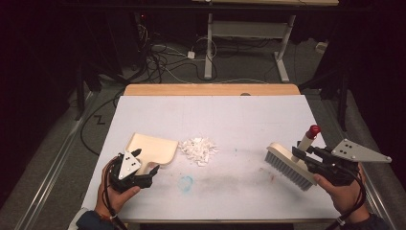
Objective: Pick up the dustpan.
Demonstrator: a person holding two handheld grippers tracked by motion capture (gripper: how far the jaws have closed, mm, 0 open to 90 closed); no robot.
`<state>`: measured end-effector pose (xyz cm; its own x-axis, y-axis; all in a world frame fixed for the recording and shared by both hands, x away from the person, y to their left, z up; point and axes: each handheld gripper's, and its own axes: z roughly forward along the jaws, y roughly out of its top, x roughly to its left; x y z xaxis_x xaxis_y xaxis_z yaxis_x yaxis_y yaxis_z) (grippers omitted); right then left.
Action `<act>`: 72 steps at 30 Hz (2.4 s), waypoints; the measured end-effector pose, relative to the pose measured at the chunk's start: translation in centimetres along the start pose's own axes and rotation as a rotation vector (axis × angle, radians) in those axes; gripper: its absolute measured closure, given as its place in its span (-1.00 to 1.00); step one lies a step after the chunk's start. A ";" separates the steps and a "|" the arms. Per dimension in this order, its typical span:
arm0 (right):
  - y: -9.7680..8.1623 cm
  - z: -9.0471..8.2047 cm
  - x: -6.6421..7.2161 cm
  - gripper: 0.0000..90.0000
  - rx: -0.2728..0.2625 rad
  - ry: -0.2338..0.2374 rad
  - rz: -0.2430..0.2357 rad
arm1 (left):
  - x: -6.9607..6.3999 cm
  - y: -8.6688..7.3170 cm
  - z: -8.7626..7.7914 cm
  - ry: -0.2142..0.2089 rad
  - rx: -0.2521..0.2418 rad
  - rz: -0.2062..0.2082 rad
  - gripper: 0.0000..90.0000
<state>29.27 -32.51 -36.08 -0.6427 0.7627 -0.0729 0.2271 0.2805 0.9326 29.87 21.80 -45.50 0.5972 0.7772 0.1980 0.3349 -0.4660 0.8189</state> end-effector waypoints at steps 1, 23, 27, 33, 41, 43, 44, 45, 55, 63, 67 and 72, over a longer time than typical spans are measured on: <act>-0.1 -0.2 -0.1 0.57 -0.006 -0.006 0.005 | 0.0 0.0 0.0 0.000 0.003 0.002 -0.60; 0.2 0.4 -0.5 0.57 0.010 -0.001 0.001 | 1.6 -0.7 -1.2 0.068 0.207 -0.250 -0.59; 0.3 0.7 -1.1 0.57 0.004 0.004 0.021 | 2.0 -0.9 1.7 0.057 0.333 -0.292 -0.55; 0.4 1.0 -1.2 0.57 0.002 0.011 0.016 | 3.2 -1.5 3.0 0.052 0.389 -0.399 -0.48; 0.4 1.7 -1.0 0.57 0.012 0.027 0.012 | 3.5 -1.5 2.7 0.075 0.388 -0.408 -0.04; 0.4 1.8 -0.8 0.57 0.016 0.032 0.014 | 3.6 -1.6 2.6 0.076 0.383 -0.412 0.15; 0.4 1.8 -0.8 0.57 0.018 0.033 0.009 | 3.7 -1.6 2.5 0.077 0.382 -0.411 0.20; 0.4 1.8 -0.8 0.57 0.018 0.033 0.009 | 3.7 -1.7 2.5 0.072 0.381 -0.408 0.20; 0.2 2.1 -0.7 0.57 0.027 0.039 0.006 | 4.2 -1.5 2.2 0.063 0.378 -0.375 0.42; 0.2 2.1 -0.7 0.57 0.025 0.031 0.005 | 4.7 -0.9 0.6 0.024 0.408 -0.323 0.42; 0.2 2.1 -0.7 0.57 0.025 0.031 0.005 | 4.5 -0.5 -0.6 0.007 0.423 -0.287 0.42; 0.2 2.3 -0.7 0.57 0.030 0.033 0.005 | 4.2 0.0 -1.9 -0.041 0.433 -0.245 0.42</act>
<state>31.42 -31.66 -36.68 -0.6648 0.7449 -0.0561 0.2519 0.2943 0.9219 31.01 25.86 -43.62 0.4881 0.8728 -0.0005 0.7359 -0.4112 0.5379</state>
